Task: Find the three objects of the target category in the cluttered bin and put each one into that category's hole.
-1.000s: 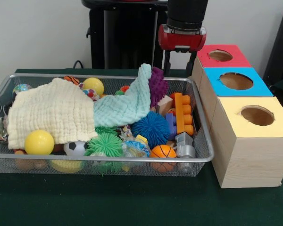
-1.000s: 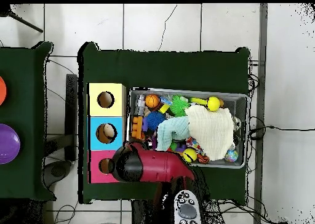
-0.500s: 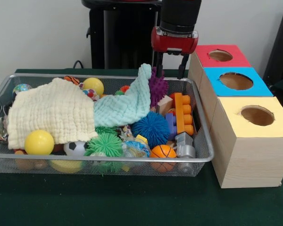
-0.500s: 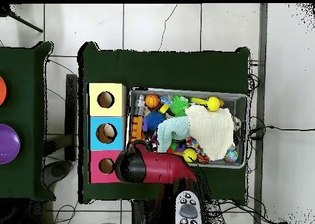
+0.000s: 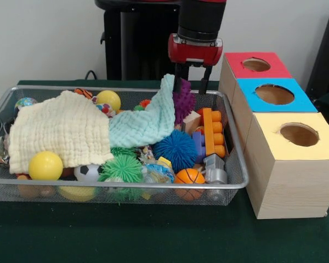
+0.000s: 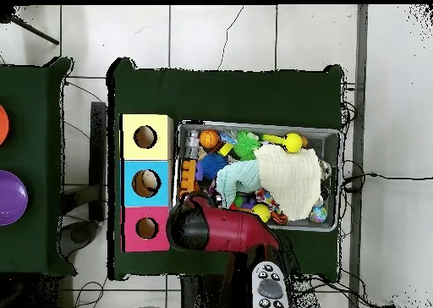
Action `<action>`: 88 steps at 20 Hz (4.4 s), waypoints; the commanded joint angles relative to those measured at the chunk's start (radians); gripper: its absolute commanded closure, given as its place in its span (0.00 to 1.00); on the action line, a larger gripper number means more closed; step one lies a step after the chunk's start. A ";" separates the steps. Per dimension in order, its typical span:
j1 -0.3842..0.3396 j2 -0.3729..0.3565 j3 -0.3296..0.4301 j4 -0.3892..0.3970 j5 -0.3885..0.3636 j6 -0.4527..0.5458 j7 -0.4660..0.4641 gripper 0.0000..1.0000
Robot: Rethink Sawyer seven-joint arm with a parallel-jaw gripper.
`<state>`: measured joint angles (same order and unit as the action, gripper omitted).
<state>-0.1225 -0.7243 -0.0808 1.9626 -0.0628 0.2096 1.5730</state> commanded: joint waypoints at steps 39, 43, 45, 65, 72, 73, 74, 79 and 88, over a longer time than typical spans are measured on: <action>-0.020 0.134 -0.170 -0.137 -0.122 0.108 0.151 0.00; -0.003 0.141 -0.207 -0.098 -0.126 0.068 0.183 0.00; 0.002 0.142 -0.217 -0.070 -0.131 0.033 0.196 0.00; -0.136 0.188 -0.192 0.135 -0.197 -0.322 0.189 0.00; -0.188 0.218 -0.211 0.130 -0.232 -0.385 0.160 0.00; -0.195 0.221 -0.209 0.129 -0.236 -0.390 0.158 0.00; -0.206 0.227 -0.205 0.127 -0.242 -0.391 0.154 0.00; -0.232 0.261 -0.202 0.109 -0.258 -0.413 0.151 0.00; -0.263 0.379 -0.215 0.071 -0.276 -0.532 0.170 0.00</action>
<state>-0.3614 -0.4465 -0.3311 2.0946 -0.3148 -0.1805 1.5732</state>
